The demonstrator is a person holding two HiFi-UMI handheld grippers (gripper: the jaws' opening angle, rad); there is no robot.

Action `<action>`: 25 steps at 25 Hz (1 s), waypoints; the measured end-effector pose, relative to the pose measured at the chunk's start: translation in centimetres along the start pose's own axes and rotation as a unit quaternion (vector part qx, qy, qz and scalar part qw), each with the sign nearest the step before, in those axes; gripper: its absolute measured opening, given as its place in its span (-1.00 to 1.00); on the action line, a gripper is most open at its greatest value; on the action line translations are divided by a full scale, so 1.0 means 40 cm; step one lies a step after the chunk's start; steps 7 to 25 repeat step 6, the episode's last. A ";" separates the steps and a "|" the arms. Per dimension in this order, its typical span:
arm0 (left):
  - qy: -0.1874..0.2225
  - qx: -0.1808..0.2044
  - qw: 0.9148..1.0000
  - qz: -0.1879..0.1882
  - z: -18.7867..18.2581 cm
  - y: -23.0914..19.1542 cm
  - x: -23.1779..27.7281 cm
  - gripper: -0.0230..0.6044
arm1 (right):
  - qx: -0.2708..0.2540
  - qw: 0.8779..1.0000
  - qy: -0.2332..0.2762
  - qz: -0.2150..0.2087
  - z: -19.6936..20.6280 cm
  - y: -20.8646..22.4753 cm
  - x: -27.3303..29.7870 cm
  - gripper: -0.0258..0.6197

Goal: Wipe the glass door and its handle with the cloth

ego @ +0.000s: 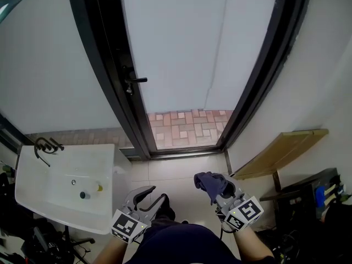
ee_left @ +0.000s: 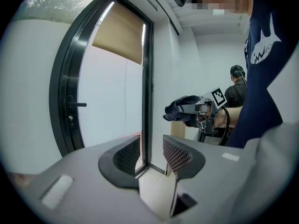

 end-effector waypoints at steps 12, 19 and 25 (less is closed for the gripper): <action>0.007 0.004 1.000 -0.005 -0.003 0.029 -0.042 -0.46 | -0.003 1.000 -0.007 0.005 0.003 -0.041 -0.044 -0.47; 0.007 0.004 1.000 -0.005 -0.003 0.029 -0.042 -0.46 | -0.003 1.000 -0.007 0.005 0.003 -0.041 -0.044 -0.47; 0.007 0.004 1.000 -0.005 -0.003 0.029 -0.042 -0.46 | -0.003 1.000 -0.007 0.005 0.003 -0.041 -0.044 -0.47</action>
Point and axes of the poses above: the fingertips, and each gripper's own axes: x forward along the fingers, y to its right, z out of its underside, the point moved 6 cm from there along -x, backward along the fingers, and after that the axes turned 13 degrees about -x, right-handed, at the moved point
